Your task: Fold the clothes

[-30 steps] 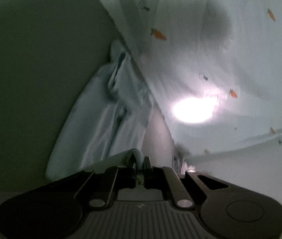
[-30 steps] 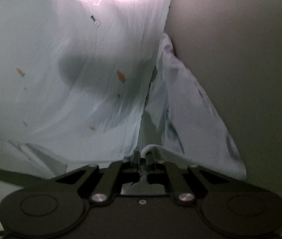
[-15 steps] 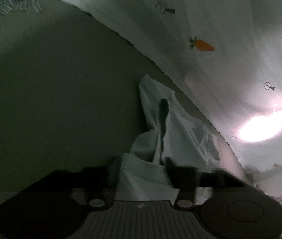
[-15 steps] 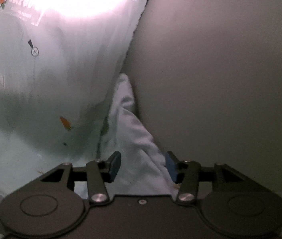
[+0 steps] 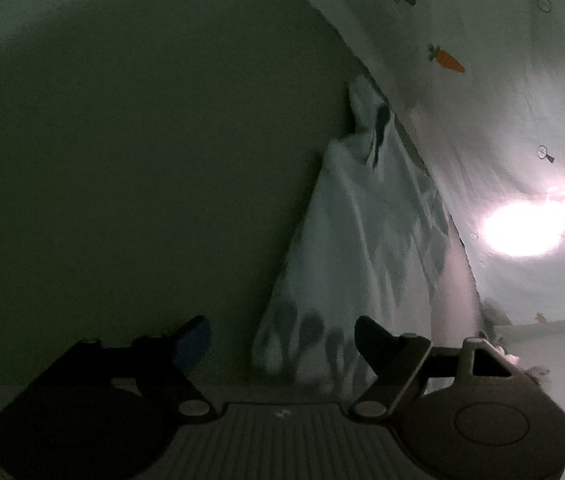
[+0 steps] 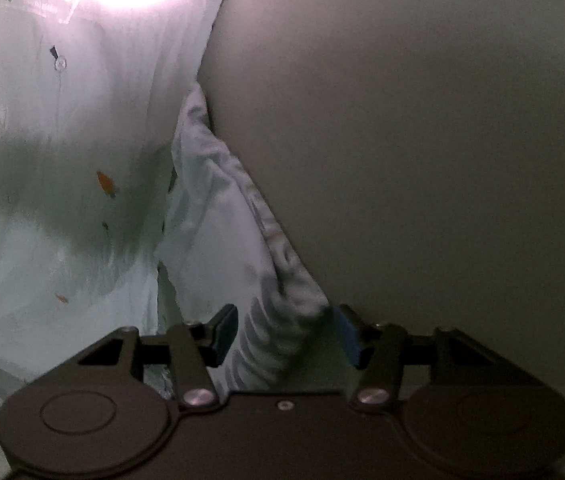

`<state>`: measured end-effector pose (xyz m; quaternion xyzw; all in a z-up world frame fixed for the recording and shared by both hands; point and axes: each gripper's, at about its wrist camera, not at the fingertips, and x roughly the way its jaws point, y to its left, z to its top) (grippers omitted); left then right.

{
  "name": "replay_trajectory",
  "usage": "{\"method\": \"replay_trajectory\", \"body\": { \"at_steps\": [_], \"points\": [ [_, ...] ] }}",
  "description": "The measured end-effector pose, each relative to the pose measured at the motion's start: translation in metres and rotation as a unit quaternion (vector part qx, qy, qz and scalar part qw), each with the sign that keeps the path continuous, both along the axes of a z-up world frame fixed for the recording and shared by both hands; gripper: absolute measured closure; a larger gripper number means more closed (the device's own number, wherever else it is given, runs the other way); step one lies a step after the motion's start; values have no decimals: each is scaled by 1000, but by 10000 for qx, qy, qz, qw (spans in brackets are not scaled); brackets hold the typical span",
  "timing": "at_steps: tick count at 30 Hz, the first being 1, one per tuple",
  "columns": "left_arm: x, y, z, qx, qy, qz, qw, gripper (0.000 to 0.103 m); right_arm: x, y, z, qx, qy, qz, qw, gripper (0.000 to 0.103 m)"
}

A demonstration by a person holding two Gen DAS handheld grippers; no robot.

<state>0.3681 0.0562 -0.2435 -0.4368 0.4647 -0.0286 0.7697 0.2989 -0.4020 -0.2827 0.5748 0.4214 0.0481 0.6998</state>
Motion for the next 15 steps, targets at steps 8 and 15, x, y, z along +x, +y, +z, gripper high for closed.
{"method": "replay_trajectory", "body": {
  "at_steps": [8,15],
  "points": [
    [0,-16,-10,-449,-18,-65,9990,21,5,22,2,-163,-112,-196,9996,48],
    [12,-22,-12,-543,50,-83,9985,13,18,29,4,-62,379,-701,9968,47]
  ]
}}
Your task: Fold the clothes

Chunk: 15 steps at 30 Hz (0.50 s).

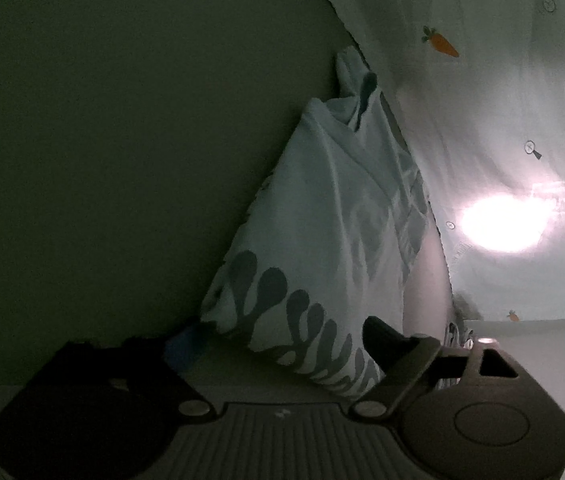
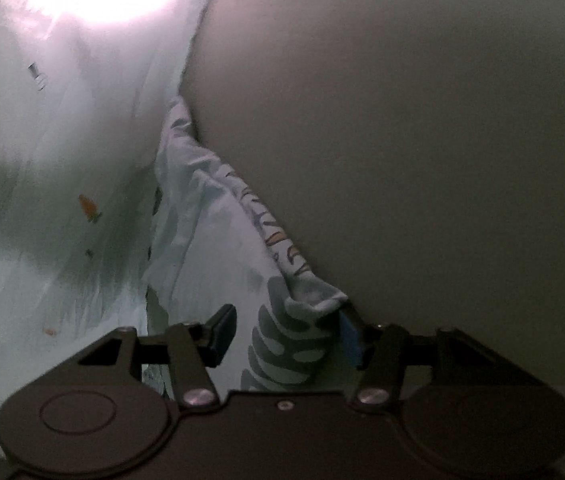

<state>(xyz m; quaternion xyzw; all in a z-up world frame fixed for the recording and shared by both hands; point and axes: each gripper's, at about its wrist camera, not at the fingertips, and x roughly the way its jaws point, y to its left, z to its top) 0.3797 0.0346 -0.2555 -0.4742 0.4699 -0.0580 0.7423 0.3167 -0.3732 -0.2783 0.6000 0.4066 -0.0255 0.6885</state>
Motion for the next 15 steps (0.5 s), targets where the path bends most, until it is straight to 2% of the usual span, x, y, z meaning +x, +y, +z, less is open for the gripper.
{"method": "replay_trajectory", "body": {
  "at_steps": [1,2,8,10,12,15],
  "points": [
    [1,0,0,-25,15,12,10000,13,0,1,0,3,102,-90,9999,60],
    [1,1,0,-53,30,31,10000,13,0,1,-1,-70,202,-119,9997,88],
    [0,4,-2,-170,43,37,9998,13,-24,-4,-3,-29,316,-215,9993,93],
    [0,3,-2,-159,29,50,9999,13,-28,-7,-9,166,405,-304,9986,93],
    [0,1,-1,-111,11,40,9999,13,-23,-8,-11,168,461,-271,9984,92],
    [0,-1,1,0,-22,-15,10000,14,-21,-8,-9,209,373,-320,9986,82]
  ]
}}
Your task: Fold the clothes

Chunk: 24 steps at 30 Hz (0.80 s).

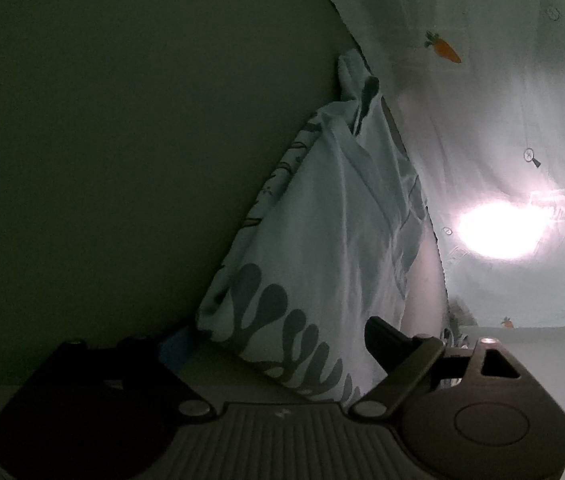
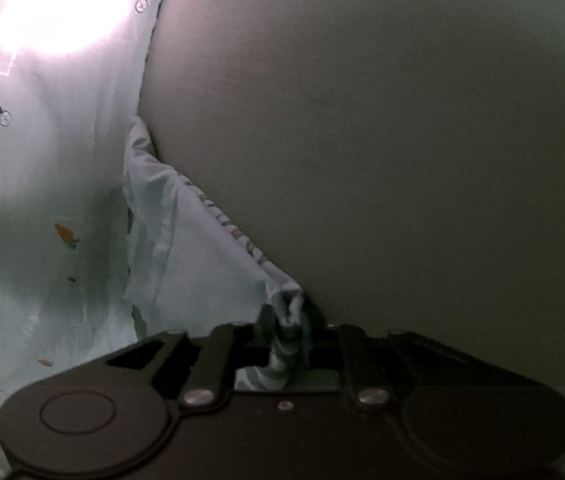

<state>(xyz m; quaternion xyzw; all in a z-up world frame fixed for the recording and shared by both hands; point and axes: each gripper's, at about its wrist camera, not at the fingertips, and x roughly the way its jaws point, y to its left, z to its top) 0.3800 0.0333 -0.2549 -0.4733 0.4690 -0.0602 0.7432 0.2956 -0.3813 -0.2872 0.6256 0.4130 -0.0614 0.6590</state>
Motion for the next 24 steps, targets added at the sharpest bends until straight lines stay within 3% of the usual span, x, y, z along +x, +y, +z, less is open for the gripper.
{"method": "replay_trajectory", "body": {
  "at_steps": [1,3,7,9,10,11,15,21,24],
  "points": [
    [0,-1,0,36,-12,-18,10000,14,0,0,0,42,-35,-33,10000,77],
    [-1,0,1,141,-46,-44,9999,32,-1,0,-1,103,-93,-79,9999,73],
    [-6,10,-7,21,-14,201,9998,52,4,1,-2,192,-151,-114,9996,69],
    [-8,15,-12,-54,43,339,9994,74,9,0,-5,261,-189,-82,9994,70],
    [-8,16,-14,-38,68,382,9992,83,10,-1,-7,305,-178,-80,9993,76],
    [-8,17,-16,-25,74,408,9991,89,11,-1,-9,328,-120,-76,9994,89],
    [-5,15,-10,19,-61,416,9991,93,11,-3,-10,473,-204,-119,9986,94],
    [-13,15,31,-31,-877,528,9947,94,17,3,43,217,-1672,233,9854,96],
    [-22,15,51,-125,-1265,578,9902,94,14,4,62,93,-1997,350,9792,96]
  ]
}}
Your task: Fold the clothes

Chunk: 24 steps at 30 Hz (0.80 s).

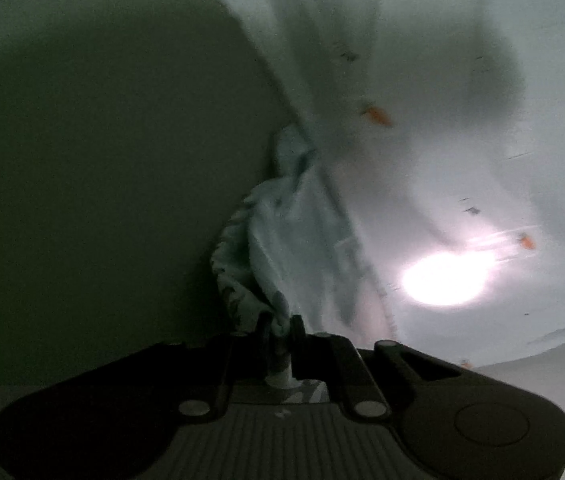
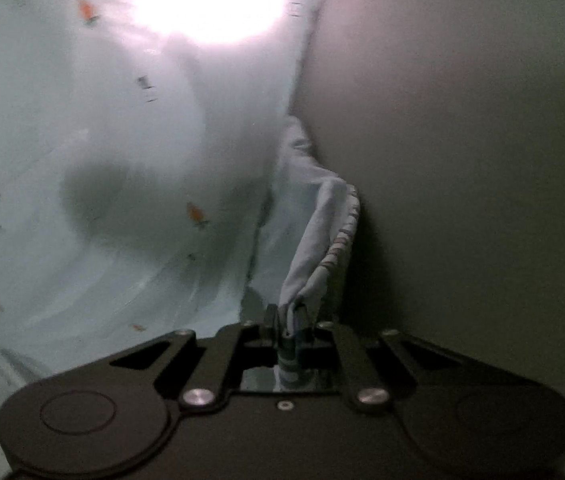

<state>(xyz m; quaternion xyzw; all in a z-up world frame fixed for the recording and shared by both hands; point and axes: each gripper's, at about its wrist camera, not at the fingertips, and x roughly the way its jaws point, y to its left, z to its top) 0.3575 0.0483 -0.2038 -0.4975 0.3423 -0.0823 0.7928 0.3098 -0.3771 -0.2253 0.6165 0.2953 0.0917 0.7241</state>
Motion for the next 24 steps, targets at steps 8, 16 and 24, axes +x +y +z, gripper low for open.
{"method": "replay_trajectory", "body": {
  "at_steps": [8,16,24],
  "points": [
    [-65,-15,32,-29,-265,-159,9995,95,-72,-15,8,390,45,-165,9991,96],
    [-154,-10,66,-130,-92,-432,9989,95,-165,-40,32,1044,489,-41,9933,96],
    [-153,-7,60,-365,-120,-6,9993,95,-148,-38,4,1753,674,-477,9811,96]
  ]
}}
